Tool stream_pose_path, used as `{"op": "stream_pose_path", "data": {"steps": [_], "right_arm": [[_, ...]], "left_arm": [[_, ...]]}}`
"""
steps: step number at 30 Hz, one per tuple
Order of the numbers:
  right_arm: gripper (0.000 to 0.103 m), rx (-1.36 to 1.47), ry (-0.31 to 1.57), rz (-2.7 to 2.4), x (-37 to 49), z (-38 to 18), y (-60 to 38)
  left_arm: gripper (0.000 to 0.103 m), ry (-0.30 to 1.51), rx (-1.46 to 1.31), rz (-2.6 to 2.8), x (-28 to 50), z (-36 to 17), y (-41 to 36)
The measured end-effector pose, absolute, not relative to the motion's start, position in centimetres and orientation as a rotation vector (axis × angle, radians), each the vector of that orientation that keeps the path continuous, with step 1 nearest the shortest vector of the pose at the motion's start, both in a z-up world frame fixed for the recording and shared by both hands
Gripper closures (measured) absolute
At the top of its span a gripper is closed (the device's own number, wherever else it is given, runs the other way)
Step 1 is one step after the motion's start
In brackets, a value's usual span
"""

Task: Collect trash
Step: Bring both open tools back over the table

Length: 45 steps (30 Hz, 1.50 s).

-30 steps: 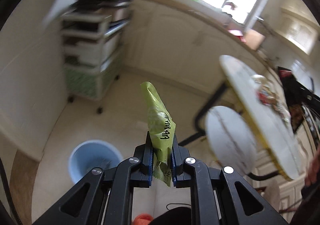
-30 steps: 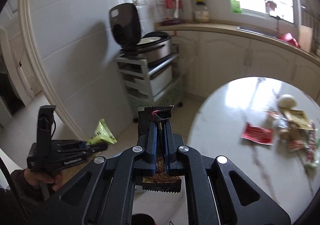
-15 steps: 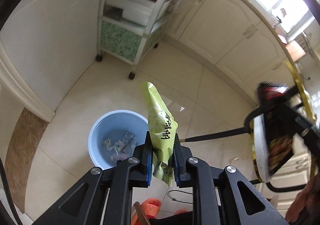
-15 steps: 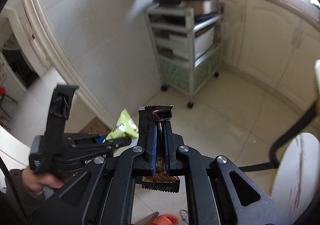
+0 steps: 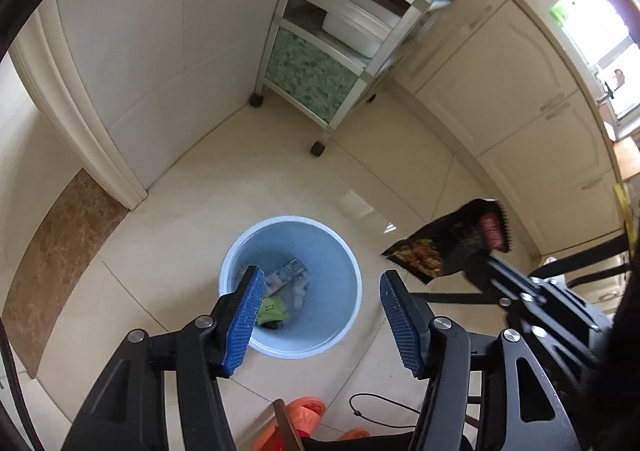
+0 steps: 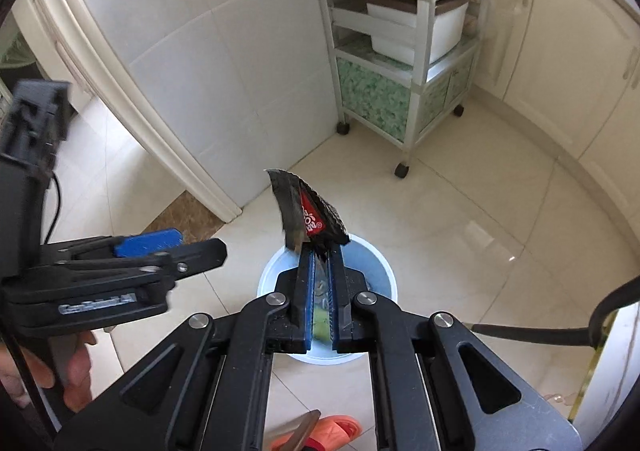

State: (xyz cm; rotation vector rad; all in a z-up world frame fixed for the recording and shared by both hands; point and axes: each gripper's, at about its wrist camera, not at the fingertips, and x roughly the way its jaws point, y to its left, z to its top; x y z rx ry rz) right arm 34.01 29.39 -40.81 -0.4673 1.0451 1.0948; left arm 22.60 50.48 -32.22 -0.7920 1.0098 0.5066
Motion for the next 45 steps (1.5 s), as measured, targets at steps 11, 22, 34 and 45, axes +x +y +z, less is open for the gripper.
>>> {"op": "stream_pose_path", "data": {"steps": [11, 22, 34, 45], "right_arm": [[0.056, -0.425, 1.057, 1.064, 33.3, -40.4, 29.9], [0.021, -0.434, 0.890, 0.906, 31.9, -32.5, 23.7], [0.002, -0.195, 0.689, 0.626, 31.7, -20.2, 4.3], [0.000, -0.006, 0.600, 0.419, 31.7, -15.6, -13.3]], "left_arm": [[0.046, 0.921, -0.769, 0.592, 18.5, -28.5, 48.0], [0.046, 0.848, -0.628, 0.539, 16.4, -21.9, 41.7], [0.023, 0.671, -0.345, 0.309, 16.3, -12.9, 25.8], [0.001, 0.606, -0.184, 0.065, 18.4, -9.6, 12.6]]}}
